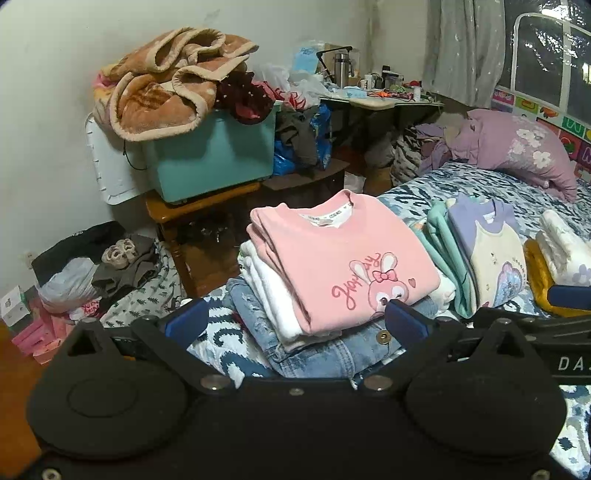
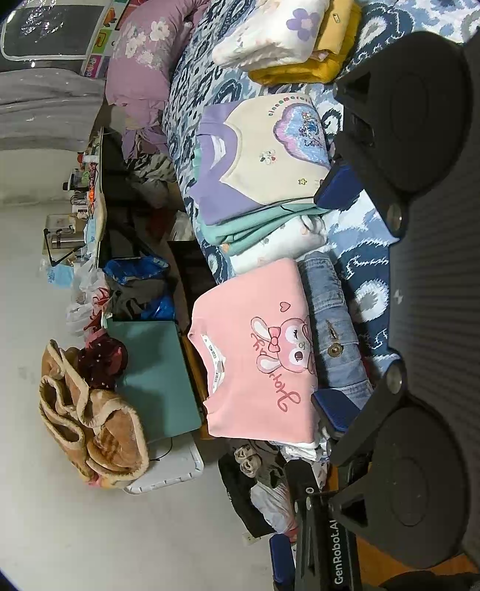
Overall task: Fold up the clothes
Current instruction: 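Move both tools toward the pink bunny sweatshirt on the jeans stack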
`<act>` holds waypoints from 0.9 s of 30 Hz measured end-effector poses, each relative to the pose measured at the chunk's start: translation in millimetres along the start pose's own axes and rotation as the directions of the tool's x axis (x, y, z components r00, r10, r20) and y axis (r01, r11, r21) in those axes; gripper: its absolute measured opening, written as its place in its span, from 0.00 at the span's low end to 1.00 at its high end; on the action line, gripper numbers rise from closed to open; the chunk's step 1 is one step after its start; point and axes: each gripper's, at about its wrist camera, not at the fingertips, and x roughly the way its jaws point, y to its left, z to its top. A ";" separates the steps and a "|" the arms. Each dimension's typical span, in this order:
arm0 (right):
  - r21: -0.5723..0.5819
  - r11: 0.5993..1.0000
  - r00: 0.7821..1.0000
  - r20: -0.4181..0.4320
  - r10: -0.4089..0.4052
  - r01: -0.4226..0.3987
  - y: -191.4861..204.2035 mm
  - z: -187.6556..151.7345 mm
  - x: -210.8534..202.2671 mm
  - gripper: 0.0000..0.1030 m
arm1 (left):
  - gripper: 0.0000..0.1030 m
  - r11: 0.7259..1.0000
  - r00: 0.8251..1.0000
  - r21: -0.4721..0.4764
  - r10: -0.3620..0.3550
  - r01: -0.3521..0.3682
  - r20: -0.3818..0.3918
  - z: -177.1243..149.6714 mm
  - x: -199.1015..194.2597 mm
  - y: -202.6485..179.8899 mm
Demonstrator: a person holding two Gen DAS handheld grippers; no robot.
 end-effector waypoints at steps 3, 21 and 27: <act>-0.003 1.000 1.000 -0.001 -0.002 0.002 1.3 0.4 0.5 1.00 | 1.00 1.000 1.000 -0.007 -0.005 0.005 -0.004 0.2 2.2 -0.2; 0.017 1.000 1.000 -0.024 -0.013 0.013 -2.3 -10.6 11.8 1.00 | 1.00 1.000 1.000 -0.018 -0.005 0.004 -0.018 -3.6 11.4 4.7; 0.018 1.000 1.000 -0.027 -0.016 0.016 -2.7 -12.3 11.9 1.00 | 1.00 1.000 1.000 -0.020 -0.002 0.002 -0.021 -3.1 12.9 6.5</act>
